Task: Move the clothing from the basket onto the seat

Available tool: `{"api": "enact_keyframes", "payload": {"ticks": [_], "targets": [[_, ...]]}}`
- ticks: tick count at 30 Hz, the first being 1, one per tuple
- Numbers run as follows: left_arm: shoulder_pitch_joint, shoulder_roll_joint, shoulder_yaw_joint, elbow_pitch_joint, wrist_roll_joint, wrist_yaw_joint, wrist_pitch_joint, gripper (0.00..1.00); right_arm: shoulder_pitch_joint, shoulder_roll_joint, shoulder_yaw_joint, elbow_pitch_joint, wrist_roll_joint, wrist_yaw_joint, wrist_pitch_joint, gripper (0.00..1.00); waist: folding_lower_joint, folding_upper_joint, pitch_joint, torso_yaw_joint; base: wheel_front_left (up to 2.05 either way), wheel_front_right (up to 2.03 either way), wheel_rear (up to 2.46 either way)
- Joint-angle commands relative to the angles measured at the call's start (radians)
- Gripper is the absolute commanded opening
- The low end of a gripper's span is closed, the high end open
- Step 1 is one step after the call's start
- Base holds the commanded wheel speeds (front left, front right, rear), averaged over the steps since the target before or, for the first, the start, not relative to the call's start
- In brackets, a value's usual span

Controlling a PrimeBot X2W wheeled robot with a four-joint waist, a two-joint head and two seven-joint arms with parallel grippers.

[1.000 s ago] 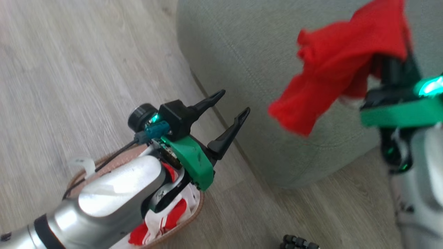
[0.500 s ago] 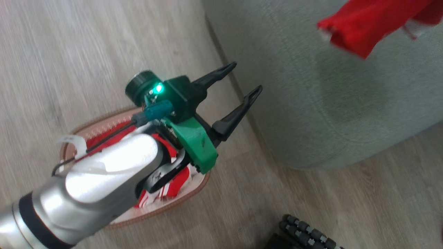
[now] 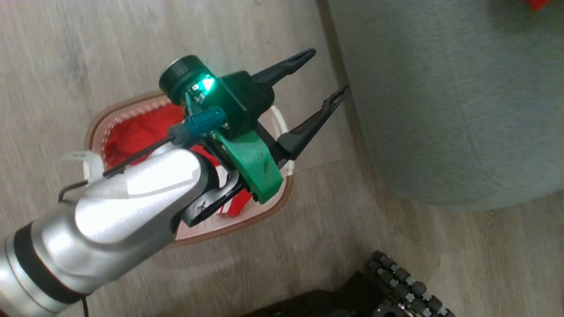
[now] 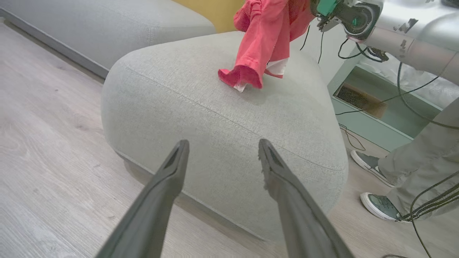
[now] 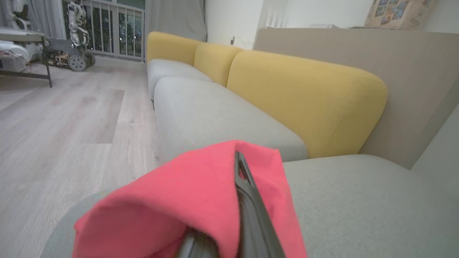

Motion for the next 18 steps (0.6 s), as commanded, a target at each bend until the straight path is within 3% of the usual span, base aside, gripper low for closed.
{"api": "enact_keyframes", "payload": {"ticks": [1, 10, 14, 15, 16, 17, 18], "targets": [[-0.034, 0.017, 0.036, -0.038, 0.010, -0.002, 0.003, 1.00, -0.018, -0.040, -0.015, -0.007, -0.019, 0.000, 0.012, 0.00, -0.0002, 0.0000, 0.034, 0.032, 0.00, 0.00, 0.00], [-0.037, 0.029, 0.042, -0.030, 0.007, -0.004, -0.006, 1.00, -0.052, -0.009, -0.019, 0.135, -0.082, 0.000, 0.121, 0.00, -0.0002, 0.0000, 0.063, 0.056, 0.00, 0.00, 0.00], [-0.036, 0.033, 0.046, -0.023, 0.003, -0.003, -0.011, 1.00, -0.058, 0.000, -0.013, 0.205, -0.089, 0.000, 0.227, 0.00, -0.0002, 0.0000, 0.058, 0.057, 0.00, 0.00, 0.00], [-0.036, 0.033, 0.047, -0.021, 0.002, -0.003, -0.012, 1.00, -0.060, 0.000, -0.010, 0.214, -0.091, 0.000, 0.243, 0.04, -0.0002, 0.0000, 0.056, 0.056, 0.00, 0.00, 0.00], [-0.035, 0.033, 0.048, -0.020, 0.000, -0.002, -0.012, 1.00, -0.059, -0.001, -0.008, 0.224, -0.092, 0.000, 0.264, 0.22, -0.0002, 0.0000, 0.054, 0.055, 0.00, 0.00, 0.00], [-0.035, 0.032, 0.048, -0.019, -0.001, 0.000, -0.013, 1.00, -0.058, -0.001, -0.002, 0.234, -0.092, 0.000, 0.289, 0.69, -0.0002, 0.0000, 0.051, 0.053, 0.00, 0.00, 0.00], [-0.035, 0.032, 0.048, -0.018, -0.001, 0.001, -0.012, 1.00, -0.058, 0.000, 0.000, 0.240, -0.091, 0.000, 0.308, 1.00, -0.0002, 0.0000, 0.050, 0.051, 0.00, 0.00, 0.00]]}}
